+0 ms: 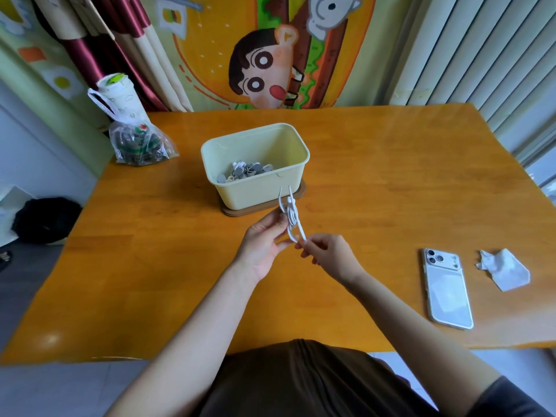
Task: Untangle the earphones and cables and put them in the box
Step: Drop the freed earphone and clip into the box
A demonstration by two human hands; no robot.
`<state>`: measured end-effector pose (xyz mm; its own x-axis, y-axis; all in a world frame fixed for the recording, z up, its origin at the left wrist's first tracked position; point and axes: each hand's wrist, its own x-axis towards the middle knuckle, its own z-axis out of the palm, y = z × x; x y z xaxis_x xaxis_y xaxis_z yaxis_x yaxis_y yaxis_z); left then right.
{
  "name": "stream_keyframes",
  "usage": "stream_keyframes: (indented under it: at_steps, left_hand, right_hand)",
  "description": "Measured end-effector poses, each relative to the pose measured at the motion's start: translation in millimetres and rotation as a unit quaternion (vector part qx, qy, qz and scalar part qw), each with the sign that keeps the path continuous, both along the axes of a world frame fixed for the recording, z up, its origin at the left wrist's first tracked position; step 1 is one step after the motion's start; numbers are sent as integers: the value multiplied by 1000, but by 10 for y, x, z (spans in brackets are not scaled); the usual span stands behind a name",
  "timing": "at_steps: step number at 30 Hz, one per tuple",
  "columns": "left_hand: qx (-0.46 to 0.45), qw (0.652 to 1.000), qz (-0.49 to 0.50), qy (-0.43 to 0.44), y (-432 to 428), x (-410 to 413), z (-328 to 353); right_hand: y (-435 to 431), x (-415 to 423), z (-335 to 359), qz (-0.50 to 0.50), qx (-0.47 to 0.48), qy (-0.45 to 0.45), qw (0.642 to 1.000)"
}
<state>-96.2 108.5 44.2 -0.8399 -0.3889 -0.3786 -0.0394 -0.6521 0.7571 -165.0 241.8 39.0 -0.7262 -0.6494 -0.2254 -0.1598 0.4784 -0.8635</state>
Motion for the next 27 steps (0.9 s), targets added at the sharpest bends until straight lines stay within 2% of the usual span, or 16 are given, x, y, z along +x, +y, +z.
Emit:
stream_keyframes:
  at_steps: [3,5,7,9,10,15,17,19,21,24,27]
  left_hand:
    - [16,998,61,-23,89,-26,6]
    - [-23,994,93,-47,143,-33,-4]
    - [-153,980,100,-84,134,-25,-64]
    - [-344,931,65,-101,81,-6,-133]
    - [-410,905,38,-101,58,6,-152]
    - [-532,834,-93,-115,73,26,-95]
    - [-548,818,-140,-107,84,26,-62]
    - [-524,830,-163,-102,86,37,-27]
    - [-514,834,-171,-106,67,37,-13]
    - [-503,842,-174,-85,35,36,-2]
    - [-479,858,-168,-73,-1,41,4]
  right_hand:
    - [-43,94,-1,-4,-7,6,1000]
    - [-66,148,21,1,-1,22,1000]
    - [-72,182,60,10,12,58,998]
    - [-55,175,109,27,38,111,993]
    - [-35,159,130,39,53,139,988]
    - [21,59,216,102,116,249,956]
    - [32,18,248,111,143,291,940]
    - [48,-36,263,130,155,345,917]
    - [59,-87,252,144,143,350,915]
    - [64,-116,241,92,108,226,964]
    - [52,-117,217,67,94,170,979]
